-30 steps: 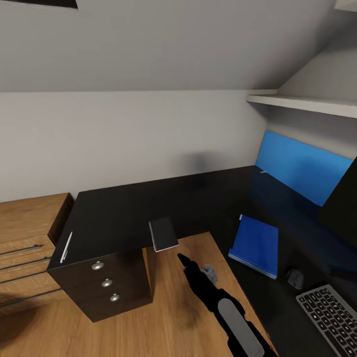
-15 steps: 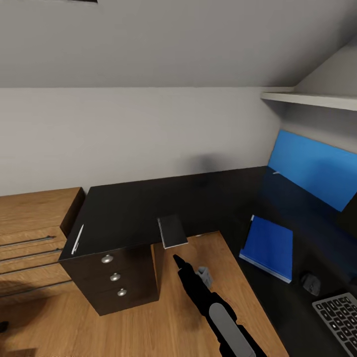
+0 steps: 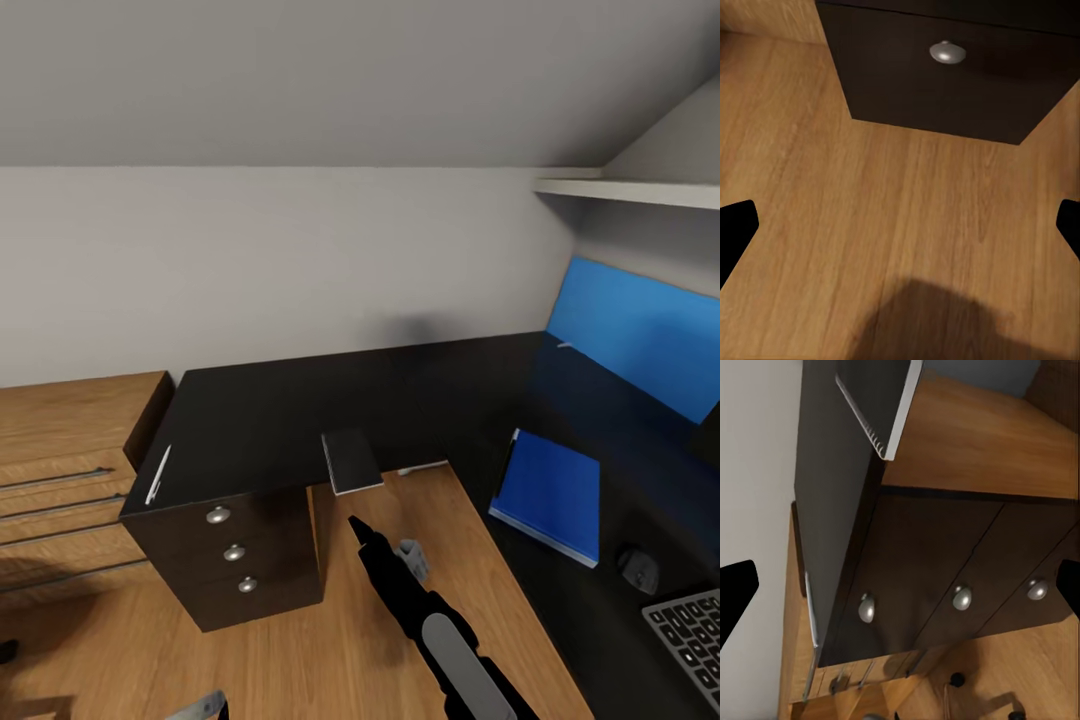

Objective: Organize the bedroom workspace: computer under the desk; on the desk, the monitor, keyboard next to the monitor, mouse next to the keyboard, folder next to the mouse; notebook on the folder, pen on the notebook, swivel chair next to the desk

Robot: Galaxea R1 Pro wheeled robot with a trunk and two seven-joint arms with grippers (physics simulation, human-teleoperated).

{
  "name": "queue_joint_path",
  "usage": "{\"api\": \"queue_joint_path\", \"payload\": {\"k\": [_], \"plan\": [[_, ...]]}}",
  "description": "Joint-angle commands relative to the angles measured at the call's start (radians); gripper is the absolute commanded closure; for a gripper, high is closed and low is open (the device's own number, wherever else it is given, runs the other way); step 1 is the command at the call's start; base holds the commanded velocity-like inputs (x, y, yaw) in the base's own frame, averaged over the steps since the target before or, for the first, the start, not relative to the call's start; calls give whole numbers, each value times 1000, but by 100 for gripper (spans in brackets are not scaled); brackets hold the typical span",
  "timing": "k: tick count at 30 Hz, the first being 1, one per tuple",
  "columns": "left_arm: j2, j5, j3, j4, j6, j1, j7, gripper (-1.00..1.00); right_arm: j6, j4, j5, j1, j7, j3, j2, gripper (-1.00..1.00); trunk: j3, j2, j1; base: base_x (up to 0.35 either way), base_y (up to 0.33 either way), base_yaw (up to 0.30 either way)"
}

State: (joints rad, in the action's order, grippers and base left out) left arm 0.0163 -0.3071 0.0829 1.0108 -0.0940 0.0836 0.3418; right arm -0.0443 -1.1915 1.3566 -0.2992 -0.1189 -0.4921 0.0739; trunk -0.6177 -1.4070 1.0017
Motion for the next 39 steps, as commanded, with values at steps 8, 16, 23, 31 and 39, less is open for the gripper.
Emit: {"api": "queue_joint_path", "payload": {"k": [8, 16, 23, 31, 39], "plan": [[-1, -10, 3, 39, -8, 12, 4, -100, -2, -2, 6, -1, 0, 31, -12, -100, -26, -57, 31, 0, 0, 0], [-1, -9, 3, 175, -9, 110, 6, -100, -2, -3, 4, -1, 14, 46, -17, -100, -51, -113, 61, 0, 0, 0], [-1, -9, 3, 197, -8, 126, 6, -100, -2, -10, 4, -1, 16, 64, -25, -100, -73, -162, 88, 0, 0, 0], [-1, -7, 3, 199, -9, 128, 6, -100, -5, -12, 7, -1, 16, 97, -30, -100, -98, -218, 119, 0, 0, 0], [-2, -8, 3, 201, -11, 128, 5, -100, -12, -14, 11, -1, 65, 98, -36, -100, -123, -274, 150, 0, 0, 0]]}}
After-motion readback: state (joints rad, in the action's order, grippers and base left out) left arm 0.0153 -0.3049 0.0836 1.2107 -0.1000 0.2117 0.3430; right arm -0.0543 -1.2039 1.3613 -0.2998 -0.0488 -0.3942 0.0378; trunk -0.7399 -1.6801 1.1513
